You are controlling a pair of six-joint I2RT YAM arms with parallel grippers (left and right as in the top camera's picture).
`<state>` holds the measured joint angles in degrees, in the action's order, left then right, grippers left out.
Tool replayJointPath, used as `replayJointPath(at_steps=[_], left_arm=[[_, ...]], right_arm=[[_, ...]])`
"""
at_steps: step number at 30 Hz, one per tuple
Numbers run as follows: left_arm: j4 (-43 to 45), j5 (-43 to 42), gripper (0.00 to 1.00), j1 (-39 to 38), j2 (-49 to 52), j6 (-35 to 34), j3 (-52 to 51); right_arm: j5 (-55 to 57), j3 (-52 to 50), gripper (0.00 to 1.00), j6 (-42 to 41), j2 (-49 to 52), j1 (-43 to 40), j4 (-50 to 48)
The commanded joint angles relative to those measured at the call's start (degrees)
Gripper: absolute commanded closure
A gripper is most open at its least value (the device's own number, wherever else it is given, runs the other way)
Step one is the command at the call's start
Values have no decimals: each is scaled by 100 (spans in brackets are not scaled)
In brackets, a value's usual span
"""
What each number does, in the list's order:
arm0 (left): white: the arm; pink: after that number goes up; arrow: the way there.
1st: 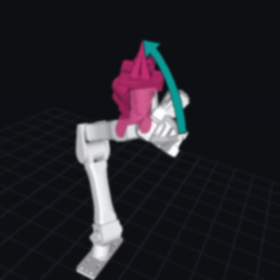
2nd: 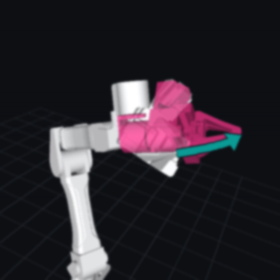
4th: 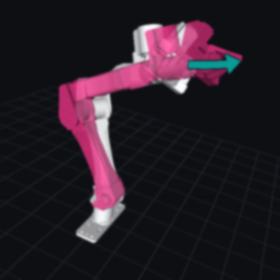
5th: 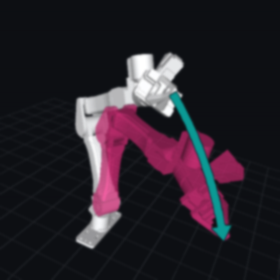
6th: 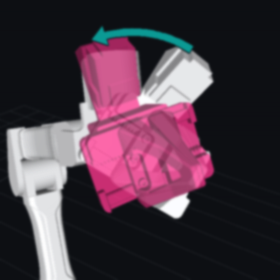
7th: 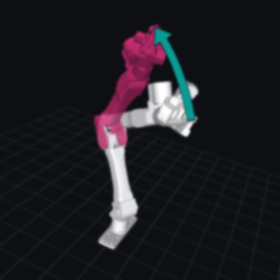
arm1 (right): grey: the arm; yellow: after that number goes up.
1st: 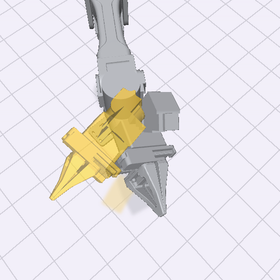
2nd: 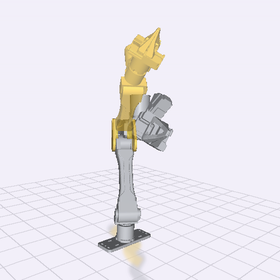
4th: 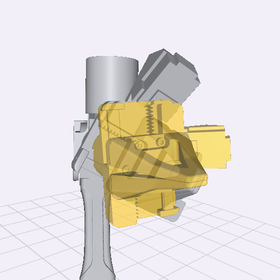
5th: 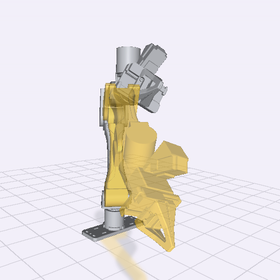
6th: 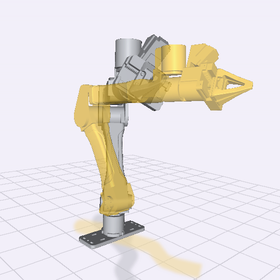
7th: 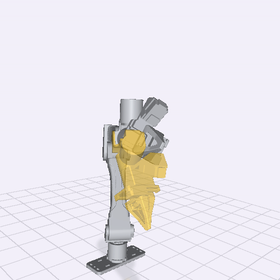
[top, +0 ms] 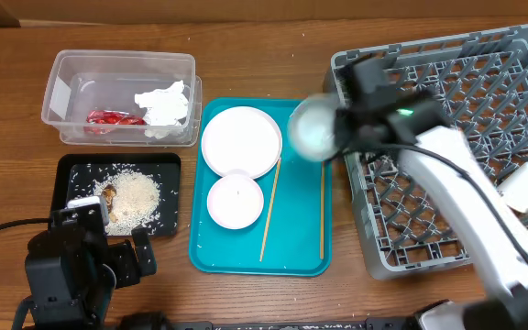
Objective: Sort waste into correct bins and load items into the dishwasher
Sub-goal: 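Lift the white bowl and place it upside down in the rack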
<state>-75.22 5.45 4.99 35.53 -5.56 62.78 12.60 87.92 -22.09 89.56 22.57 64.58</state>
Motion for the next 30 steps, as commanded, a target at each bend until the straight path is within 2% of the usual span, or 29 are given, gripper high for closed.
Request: replayJointPath(at_steps=[1,8,16,20,26,30], left_arm=[[7,66,0,22,13,24,28],[7,66,0,22,13,24,28],[7,66,0,22,13,24,28],[7,66,0,22,13,24,28],[7,66,0,22,13,24,28],[7,66,0,22,13,24,28]], right_arm=[[1580,142,96,-28,-428,-376,-201],[2833,140,96,-20,-555,-1460,-822],[2938,140,96,870,-240,-2649,-2037],[2938,140,96,1360,63,-3106,-2643],[2946,140,96,1521,721,-3685,-3357],[3449,140,96,1812,1364,-3853,-3733]])
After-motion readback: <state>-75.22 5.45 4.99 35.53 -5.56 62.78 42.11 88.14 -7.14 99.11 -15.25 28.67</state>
